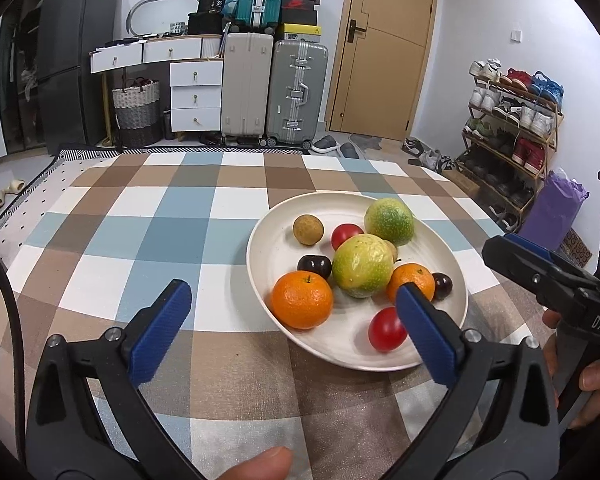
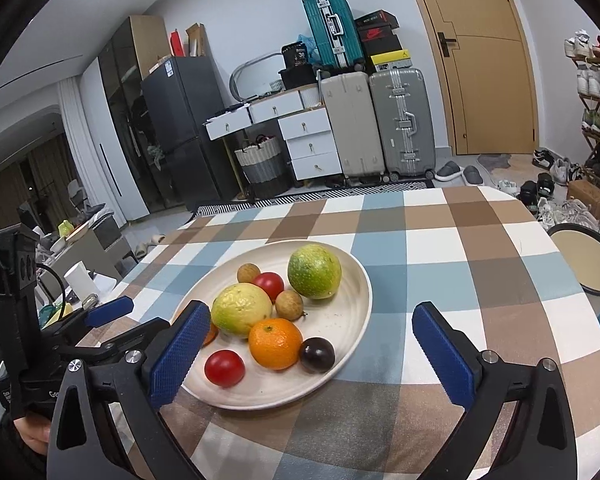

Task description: Organize fruits

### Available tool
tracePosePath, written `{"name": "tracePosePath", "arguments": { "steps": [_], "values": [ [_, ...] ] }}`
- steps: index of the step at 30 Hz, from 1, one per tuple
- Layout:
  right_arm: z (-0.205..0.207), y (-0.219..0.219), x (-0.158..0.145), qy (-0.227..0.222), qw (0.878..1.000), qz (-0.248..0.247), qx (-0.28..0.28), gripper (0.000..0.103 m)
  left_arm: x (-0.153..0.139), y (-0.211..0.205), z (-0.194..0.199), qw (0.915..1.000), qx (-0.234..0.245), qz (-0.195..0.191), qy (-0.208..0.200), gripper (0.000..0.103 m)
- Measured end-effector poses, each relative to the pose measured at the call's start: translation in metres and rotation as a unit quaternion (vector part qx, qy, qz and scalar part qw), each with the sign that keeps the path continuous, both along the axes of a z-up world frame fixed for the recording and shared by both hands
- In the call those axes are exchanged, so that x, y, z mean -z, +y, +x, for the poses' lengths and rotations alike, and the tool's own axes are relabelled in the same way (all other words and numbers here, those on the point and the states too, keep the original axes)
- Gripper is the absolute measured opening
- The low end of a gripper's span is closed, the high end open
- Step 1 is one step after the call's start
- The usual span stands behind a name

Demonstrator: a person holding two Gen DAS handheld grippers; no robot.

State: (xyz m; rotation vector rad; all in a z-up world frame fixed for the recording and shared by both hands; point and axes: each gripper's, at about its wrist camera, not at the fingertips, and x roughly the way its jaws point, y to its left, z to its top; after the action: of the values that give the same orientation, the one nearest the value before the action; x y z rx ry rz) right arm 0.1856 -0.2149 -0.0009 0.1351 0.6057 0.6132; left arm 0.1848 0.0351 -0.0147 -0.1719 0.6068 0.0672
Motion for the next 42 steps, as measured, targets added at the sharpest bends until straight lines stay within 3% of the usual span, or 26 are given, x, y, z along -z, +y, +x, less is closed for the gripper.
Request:
{"name": "tracePosePath", "arguments": {
  "steps": [9,31,42],
  "values": [
    [-0.006,-0.005,-0.004,-0.013,1.000,0.017,-0.002,0.103,-0.007,0.004,-0.013,0.9995,-0.012,-0.006,-0.030,0.102],
    [-0.057,-0.025,-0.016,-0.068,0.997,0.004,-0.031,0.103,-0.021,-0.001,-0.074,0.9974,0.001,0.033,-0.065,0.102],
    [-0.066,-0.019,-0.017,-0.094,0.995,-0.017,-0.032,0.103,-0.025,-0.003,-0.085,0.9952,0.000,0.040,-0.090,0.102]
  ]
}}
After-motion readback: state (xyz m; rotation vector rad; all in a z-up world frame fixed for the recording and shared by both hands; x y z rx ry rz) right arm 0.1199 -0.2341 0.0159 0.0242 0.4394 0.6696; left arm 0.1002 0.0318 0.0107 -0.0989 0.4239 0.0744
